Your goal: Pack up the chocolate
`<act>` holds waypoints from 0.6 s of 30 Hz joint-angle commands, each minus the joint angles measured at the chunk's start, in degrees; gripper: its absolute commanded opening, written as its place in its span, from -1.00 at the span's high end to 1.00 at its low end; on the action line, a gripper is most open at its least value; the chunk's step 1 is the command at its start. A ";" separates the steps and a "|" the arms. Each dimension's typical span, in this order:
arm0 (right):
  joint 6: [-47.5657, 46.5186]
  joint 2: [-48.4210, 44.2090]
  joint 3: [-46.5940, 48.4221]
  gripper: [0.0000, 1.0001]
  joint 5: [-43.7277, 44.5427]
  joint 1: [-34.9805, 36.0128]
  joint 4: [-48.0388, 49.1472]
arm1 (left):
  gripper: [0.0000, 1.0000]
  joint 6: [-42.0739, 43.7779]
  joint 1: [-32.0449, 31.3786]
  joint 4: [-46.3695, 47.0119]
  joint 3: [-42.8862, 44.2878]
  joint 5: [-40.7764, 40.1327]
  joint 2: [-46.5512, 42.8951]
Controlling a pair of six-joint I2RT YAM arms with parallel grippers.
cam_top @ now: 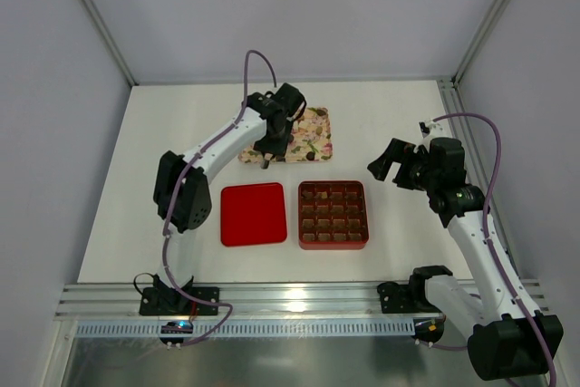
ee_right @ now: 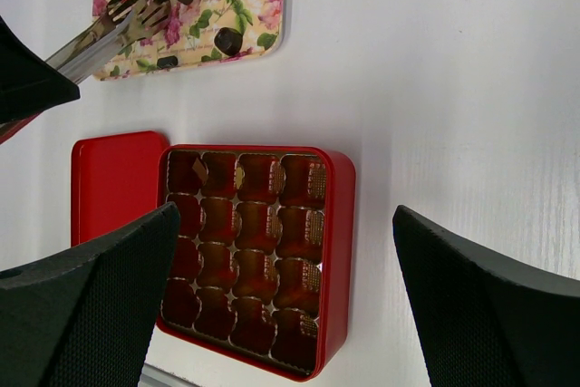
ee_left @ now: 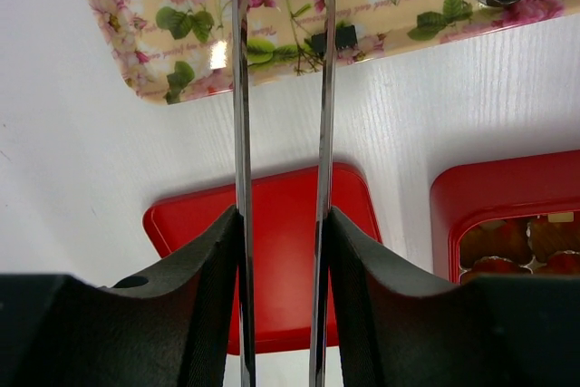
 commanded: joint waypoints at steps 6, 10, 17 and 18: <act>-0.79 0.19 0.18 -0.99 -0.53 0.04 1.63 | 0.25 -0.10 0.48 1.64 -0.84 1.10 -1.04; -0.79 0.28 0.27 -1.00 -0.62 -0.05 1.54 | 0.27 -0.02 0.39 1.46 -0.84 1.36 -1.74; -0.79 0.28 0.27 -1.00 -0.62 -0.05 1.63 | 0.42 0.51 0.39 0.58 0.13 1.27 -1.92; -0.79 0.28 0.27 -1.00 -0.53 0.04 1.63 | 0.42 0.60 0.39 0.41 0.74 1.19 -1.92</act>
